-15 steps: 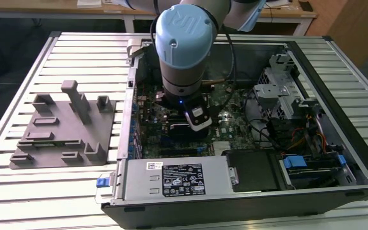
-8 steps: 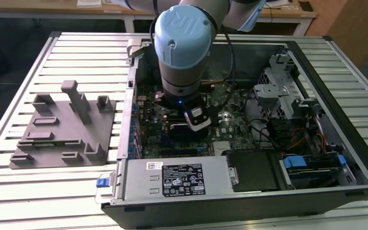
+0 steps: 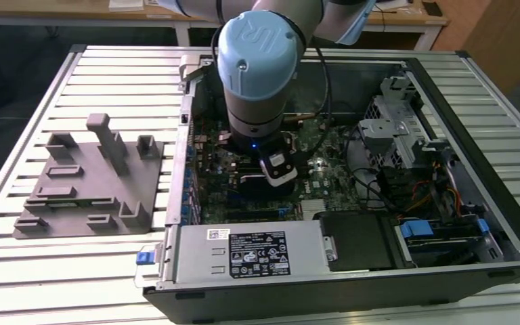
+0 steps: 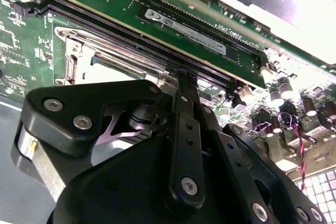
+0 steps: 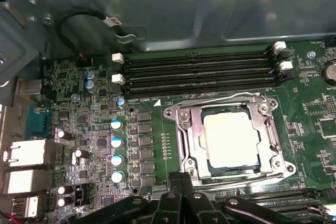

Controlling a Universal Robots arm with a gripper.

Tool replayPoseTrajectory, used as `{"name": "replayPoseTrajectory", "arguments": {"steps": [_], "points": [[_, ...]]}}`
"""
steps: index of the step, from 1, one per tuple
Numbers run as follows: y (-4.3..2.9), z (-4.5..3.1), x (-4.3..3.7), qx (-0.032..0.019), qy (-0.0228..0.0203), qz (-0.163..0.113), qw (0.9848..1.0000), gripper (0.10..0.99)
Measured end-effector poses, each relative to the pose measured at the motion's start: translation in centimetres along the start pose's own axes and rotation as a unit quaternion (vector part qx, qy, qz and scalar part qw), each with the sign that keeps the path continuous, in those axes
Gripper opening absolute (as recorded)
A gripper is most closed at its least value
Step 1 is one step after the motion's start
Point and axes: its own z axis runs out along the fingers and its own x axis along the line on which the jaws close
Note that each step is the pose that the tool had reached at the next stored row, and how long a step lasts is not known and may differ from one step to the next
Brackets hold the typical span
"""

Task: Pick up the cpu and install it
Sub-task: 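Install the second cpu locking lever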

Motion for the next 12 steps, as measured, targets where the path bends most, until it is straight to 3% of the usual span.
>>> {"name": "replayPoseTrajectory", "arguments": {"steps": [6,12], "points": [[0.02,-0.06,0.00,0.0040,-0.0005,0.000,1.0000,0.106],[0.36,-0.99,-0.01,0.0045,-0.0005,0.000,1.0000,0.106]]}}
